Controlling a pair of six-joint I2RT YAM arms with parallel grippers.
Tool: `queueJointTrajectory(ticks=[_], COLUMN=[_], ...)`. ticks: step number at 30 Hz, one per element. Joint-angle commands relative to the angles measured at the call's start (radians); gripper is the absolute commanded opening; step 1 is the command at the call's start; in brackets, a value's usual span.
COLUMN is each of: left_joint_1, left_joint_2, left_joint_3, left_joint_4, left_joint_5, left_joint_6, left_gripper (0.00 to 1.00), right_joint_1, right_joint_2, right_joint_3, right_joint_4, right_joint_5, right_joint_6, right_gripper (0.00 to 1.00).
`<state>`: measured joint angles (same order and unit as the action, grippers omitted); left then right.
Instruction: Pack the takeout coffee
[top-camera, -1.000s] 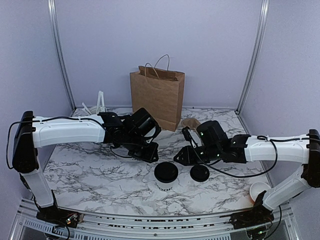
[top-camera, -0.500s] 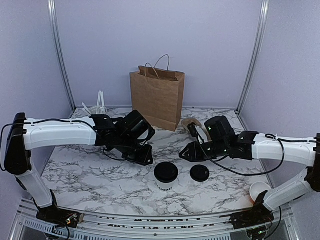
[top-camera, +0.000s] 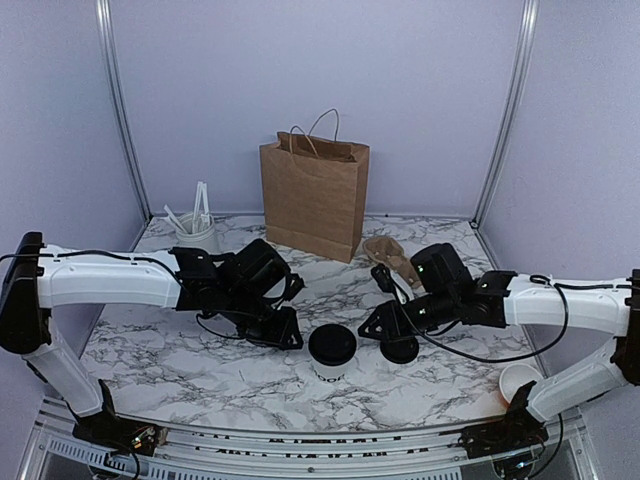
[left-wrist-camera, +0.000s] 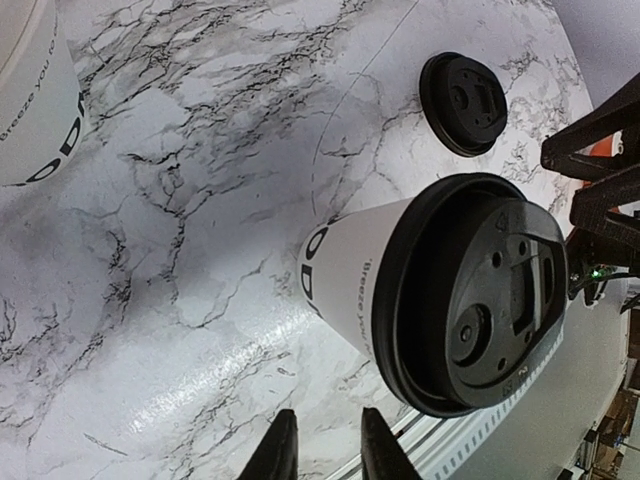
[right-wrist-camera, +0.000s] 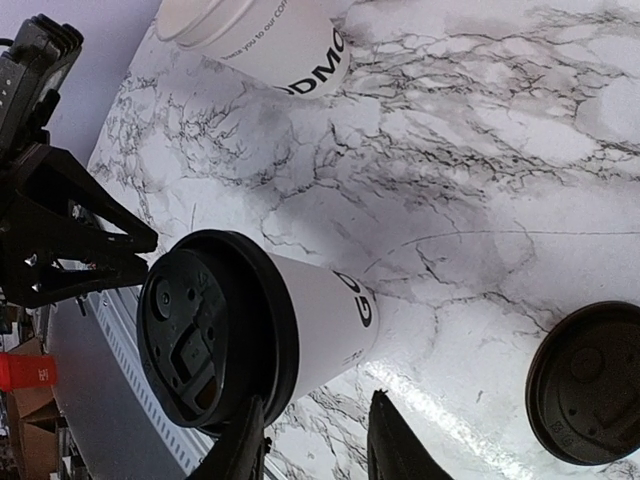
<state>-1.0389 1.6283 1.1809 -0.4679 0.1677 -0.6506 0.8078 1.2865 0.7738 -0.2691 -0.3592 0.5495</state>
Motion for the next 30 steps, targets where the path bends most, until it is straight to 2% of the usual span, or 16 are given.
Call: queueJointTrajectory(ticks=[1, 6, 30], left_joint_1=[-0.01, -0.017, -0.024], left_joint_2=[-0.051, -0.047, 0.036], left_joint_3=[-0.014, -0.009, 0.029], left_joint_4=[0.041, 0.051, 0.072], left_joint_5=[0.022, 0.026, 0.041], left_joint_6=[-0.024, -0.027, -0.009], left_gripper=[0.23, 0.25, 0.25], right_joint_1=[0.01, 0.01, 0.024], right_joint_2=[0.012, 0.022, 0.077], right_joint_3=[-0.006, -0.011, -0.025], right_joint_4=[0.027, 0.044, 0.105], right_joint_5=[-0.026, -0.031, -0.034], right_joint_6=[-0.001, 0.006, 0.034], right_gripper=[0.34, 0.34, 0.33])
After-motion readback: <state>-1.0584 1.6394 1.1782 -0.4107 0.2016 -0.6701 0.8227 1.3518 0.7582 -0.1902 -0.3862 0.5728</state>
